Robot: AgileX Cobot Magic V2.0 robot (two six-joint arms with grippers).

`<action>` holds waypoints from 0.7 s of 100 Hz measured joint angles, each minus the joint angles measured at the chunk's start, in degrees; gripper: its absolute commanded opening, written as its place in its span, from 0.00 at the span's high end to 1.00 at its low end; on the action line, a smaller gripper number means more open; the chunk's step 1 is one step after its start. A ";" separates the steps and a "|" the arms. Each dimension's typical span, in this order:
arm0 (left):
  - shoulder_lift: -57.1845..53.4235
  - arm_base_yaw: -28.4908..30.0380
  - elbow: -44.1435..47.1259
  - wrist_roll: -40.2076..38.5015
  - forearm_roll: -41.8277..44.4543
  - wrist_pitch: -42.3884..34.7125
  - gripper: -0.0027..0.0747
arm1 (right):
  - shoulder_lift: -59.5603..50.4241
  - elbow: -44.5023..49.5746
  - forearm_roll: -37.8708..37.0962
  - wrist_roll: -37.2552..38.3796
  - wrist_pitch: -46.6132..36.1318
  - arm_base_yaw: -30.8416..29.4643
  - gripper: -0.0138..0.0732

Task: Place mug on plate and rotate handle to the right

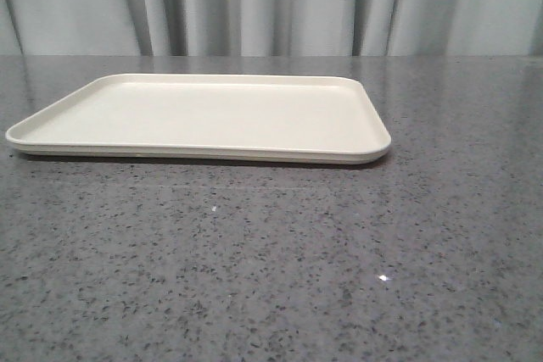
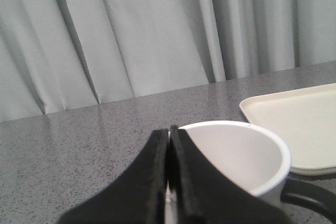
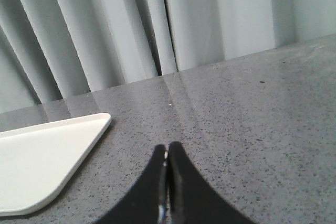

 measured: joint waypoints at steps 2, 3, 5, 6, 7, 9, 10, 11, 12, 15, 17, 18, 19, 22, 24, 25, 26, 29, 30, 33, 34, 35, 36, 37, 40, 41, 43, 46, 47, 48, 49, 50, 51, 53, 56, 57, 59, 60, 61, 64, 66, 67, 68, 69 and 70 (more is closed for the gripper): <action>0.00 0.00 0.00 0.00 0.00 0.00 0.99 | 0.00 0.00 0.00 0.00 0.00 0.00 0.97; 0.00 0.00 0.00 0.00 0.00 0.00 0.99 | 0.00 0.00 0.00 0.00 0.00 0.00 0.97; 0.00 0.00 0.00 0.00 0.00 0.00 0.99 | 0.00 0.00 0.00 0.00 0.00 0.00 0.97; 0.00 0.00 0.00 0.00 0.00 0.00 0.99 | 0.00 0.00 0.00 0.00 0.00 0.00 0.97; 0.00 0.00 0.00 0.00 0.00 0.00 0.99 | 0.00 0.00 0.00 0.00 0.00 0.00 0.97; 0.00 0.00 0.00 0.00 0.00 0.00 0.99 | 0.00 0.00 0.00 0.00 0.00 0.00 0.97; 0.00 0.00 0.00 0.00 0.00 0.00 0.99 | 0.00 0.00 0.00 0.00 0.00 0.00 0.97; 0.00 0.00 0.00 0.00 0.00 0.00 0.99 | 0.00 0.00 0.00 0.00 0.00 0.00 0.97; 0.00 0.00 0.00 0.00 0.00 0.00 0.99 | 0.00 0.00 0.00 0.00 0.00 0.00 0.97; 0.00 0.00 0.00 0.00 0.00 0.00 0.99 | 0.00 0.00 0.00 0.00 0.00 0.00 0.97; 0.00 0.00 0.00 0.00 0.00 0.00 0.99 | 0.00 0.00 0.00 0.00 0.00 0.00 0.97; 0.00 0.00 0.00 0.00 0.00 0.00 0.99 | 0.00 0.00 0.00 0.00 0.00 0.00 0.97; 0.00 0.00 0.00 0.00 0.00 0.00 0.99 | 0.00 0.00 0.00 0.00 0.00 0.00 0.97; 0.00 0.00 0.00 0.00 0.00 0.00 0.99 | 0.00 0.00 0.00 0.00 0.00 0.00 0.97; 0.00 0.00 0.00 0.00 0.00 0.00 0.99 | 0.00 0.00 0.00 0.00 0.00 0.00 0.97; 0.00 0.00 0.00 0.00 0.00 0.00 0.99 | 0.00 0.00 0.00 0.00 0.00 0.00 0.97; 0.00 0.00 0.00 0.00 0.00 0.00 0.99 | 0.00 0.00 0.00 0.00 0.00 0.00 0.97; 0.00 0.00 0.00 0.00 0.00 0.00 0.99 | 0.00 0.00 0.00 0.00 0.00 0.00 0.97; 0.00 0.00 0.00 0.00 0.00 0.00 0.99 | 0.00 0.00 0.00 0.00 0.00 0.00 0.97; 0.00 0.00 0.00 0.00 0.00 0.00 0.99 | 0.00 0.00 0.00 0.00 0.00 0.00 0.97; 0.00 0.00 0.00 0.00 0.00 0.00 0.99 | 0.00 0.00 0.00 0.00 0.00 0.00 0.97; 0.00 0.00 0.00 0.00 0.00 0.00 0.99 | 0.00 0.00 0.00 0.00 0.00 0.00 0.97; 0.00 0.00 0.00 0.00 0.00 0.00 0.99 | 0.00 0.00 0.00 0.00 0.00 0.00 0.97; 0.00 0.00 0.00 0.00 0.00 0.00 0.99 | 0.00 0.00 0.00 0.00 0.00 0.00 0.97; 0.00 0.00 0.00 0.00 0.00 0.00 0.99 | 0.00 0.00 0.00 0.00 0.00 0.00 0.97; 0.00 0.00 0.00 0.00 0.00 0.00 0.99 | 0.00 0.00 0.00 0.00 0.00 0.00 0.97; 0.00 0.00 0.00 0.00 0.00 0.00 0.99 | 0.00 0.00 0.00 0.00 0.00 0.00 0.97; 0.00 0.00 0.00 0.00 0.00 0.00 0.99 | 0.00 0.00 0.00 0.00 0.00 0.00 0.97; 0.00 0.00 0.00 0.00 0.00 0.00 0.99 | 0.00 0.00 0.00 0.00 0.00 0.00 0.97; 0.00 0.00 0.00 0.00 0.00 0.00 0.99 | 0.00 0.00 0.00 0.00 0.00 0.00 0.97; 0.00 0.00 0.00 0.00 0.00 0.00 0.99 | 0.00 0.00 0.00 0.00 0.00 0.00 0.97; 0.00 0.00 0.00 0.00 0.00 0.00 0.99 | 0.00 0.00 0.00 0.00 0.00 0.00 0.97; 0.00 0.00 0.00 0.00 0.00 0.00 0.99 | 0.00 0.00 0.00 0.00 0.00 0.00 0.97; 0.00 0.00 0.00 0.00 0.00 0.00 0.99 | 0.00 0.00 0.00 0.00 0.00 0.00 0.97; 0.00 0.00 0.00 0.00 0.00 0.00 0.99 | 0.00 0.00 0.00 0.00 0.00 0.00 0.97; 0.00 0.00 0.00 0.00 0.00 0.00 0.99 | 0.00 0.00 0.00 0.00 -0.16 0.00 0.97; 0.00 0.00 0.00 0.00 0.00 0.00 0.99 | 0.00 0.00 0.00 0.00 -0.45 0.00 0.97; 0.00 0.00 0.00 0.00 0.00 0.00 0.99 | 0.00 0.00 0.00 0.00 -0.44 0.00 0.97; 0.00 0.00 0.00 0.00 0.00 0.00 0.99 | 0.00 0.00 0.00 0.00 -0.66 0.00 0.97; 0.00 0.00 0.00 0.00 0.00 0.00 0.99 | 0.00 0.00 0.00 0.00 -1.55 0.00 0.97; 0.00 0.00 0.00 0.00 0.00 0.00 0.99 | 0.00 0.00 0.00 0.00 -2.12 0.00 0.97; 0.00 0.00 0.00 0.00 0.00 0.00 0.99 | 0.00 0.00 0.00 0.00 -2.36 0.00 0.97; 0.00 0.00 0.00 0.00 0.00 0.00 0.99 | 0.00 0.00 0.00 0.00 -2.55 0.00 0.97; 0.00 0.00 0.00 0.00 0.00 0.00 0.99 | 0.00 0.00 0.00 0.00 -2.93 0.00 0.97; 0.00 0.00 0.00 0.00 0.00 0.00 0.99 | 0.00 0.00 0.00 0.00 -3.08 0.00 0.97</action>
